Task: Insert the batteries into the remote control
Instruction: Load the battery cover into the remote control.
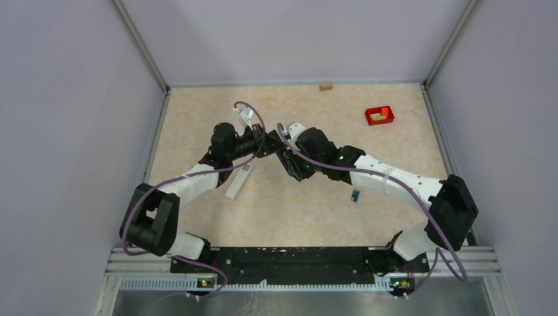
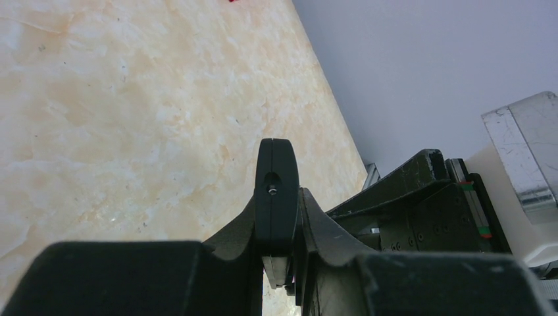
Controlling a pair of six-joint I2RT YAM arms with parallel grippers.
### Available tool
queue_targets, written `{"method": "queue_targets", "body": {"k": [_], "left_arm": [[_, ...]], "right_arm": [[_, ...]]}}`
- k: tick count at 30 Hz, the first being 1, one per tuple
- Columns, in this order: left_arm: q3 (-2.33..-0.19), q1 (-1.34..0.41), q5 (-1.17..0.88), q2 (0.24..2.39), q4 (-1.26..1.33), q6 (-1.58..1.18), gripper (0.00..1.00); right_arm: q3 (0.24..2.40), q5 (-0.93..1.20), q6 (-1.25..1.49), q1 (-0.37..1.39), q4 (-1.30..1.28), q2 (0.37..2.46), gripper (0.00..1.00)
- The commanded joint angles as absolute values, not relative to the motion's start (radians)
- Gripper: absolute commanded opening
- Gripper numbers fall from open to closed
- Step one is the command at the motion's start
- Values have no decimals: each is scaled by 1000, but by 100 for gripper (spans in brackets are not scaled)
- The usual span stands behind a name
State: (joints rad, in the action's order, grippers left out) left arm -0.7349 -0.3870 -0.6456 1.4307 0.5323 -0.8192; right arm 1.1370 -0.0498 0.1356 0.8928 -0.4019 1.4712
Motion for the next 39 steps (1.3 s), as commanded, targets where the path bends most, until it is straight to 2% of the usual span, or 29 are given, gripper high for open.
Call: {"method": "queue_targets", "body": {"k": [1,29,39], "left_arm": [[-724,-396,-670,1386,612,-823,0],[-694,-406,-732,1361,621,-828,0],[-678,-413,-741,1374,646,-982,0]], "right_arm": [[1221,-20,161,903,-399,1502,27],[1286,-43,208,861,-422,1554,28],[1339,-70,232,861,-422,1590,30]]}}
